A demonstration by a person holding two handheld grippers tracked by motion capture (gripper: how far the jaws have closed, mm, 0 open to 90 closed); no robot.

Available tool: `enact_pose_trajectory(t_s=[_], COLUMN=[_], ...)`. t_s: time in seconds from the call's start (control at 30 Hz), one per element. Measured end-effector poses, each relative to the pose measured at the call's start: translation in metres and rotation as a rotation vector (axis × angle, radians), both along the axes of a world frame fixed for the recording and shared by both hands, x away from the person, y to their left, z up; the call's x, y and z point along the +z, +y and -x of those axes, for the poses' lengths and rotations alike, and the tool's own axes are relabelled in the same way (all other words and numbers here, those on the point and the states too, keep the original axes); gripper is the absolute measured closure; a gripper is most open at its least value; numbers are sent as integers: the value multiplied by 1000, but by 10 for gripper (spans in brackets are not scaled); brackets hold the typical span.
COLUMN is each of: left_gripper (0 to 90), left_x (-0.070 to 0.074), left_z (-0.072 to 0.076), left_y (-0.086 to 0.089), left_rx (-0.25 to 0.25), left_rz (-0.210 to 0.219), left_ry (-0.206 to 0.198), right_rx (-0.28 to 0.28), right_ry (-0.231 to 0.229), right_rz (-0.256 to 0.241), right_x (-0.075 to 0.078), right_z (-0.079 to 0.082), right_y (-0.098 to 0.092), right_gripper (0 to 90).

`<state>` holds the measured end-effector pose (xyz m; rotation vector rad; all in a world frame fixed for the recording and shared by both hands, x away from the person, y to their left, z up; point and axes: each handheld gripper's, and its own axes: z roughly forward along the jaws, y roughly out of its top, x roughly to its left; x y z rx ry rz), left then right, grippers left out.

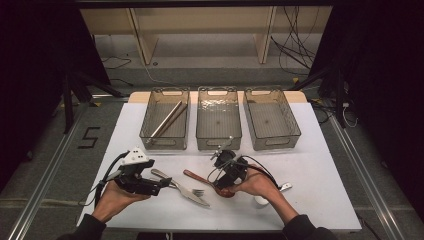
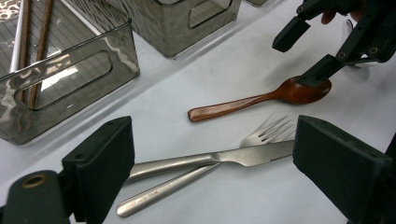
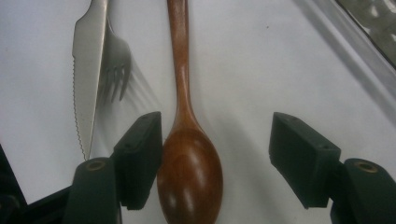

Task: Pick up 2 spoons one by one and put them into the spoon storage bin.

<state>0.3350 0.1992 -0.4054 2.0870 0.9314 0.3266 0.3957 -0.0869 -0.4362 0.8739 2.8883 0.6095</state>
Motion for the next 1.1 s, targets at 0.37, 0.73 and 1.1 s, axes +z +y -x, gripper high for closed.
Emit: enact_pose_trajectory(t_s=[0.37, 0.73, 1.1], left_gripper=[124, 123, 124], left_x=[-1, -2, -2], left_z=[1, 0, 0], left_y=[-1, 1, 2], left_rx=[-1, -3, -4], left_rz=[3, 0, -2], left_ry=[3, 2, 1], right_rx=[29, 52, 73], right_ry=[8, 13, 12], right_rz=[18, 28, 39], right_x=[-7, -15, -21], right_z=[0, -3, -3], right_y=[10, 20, 27], right_gripper=[433, 523, 621])
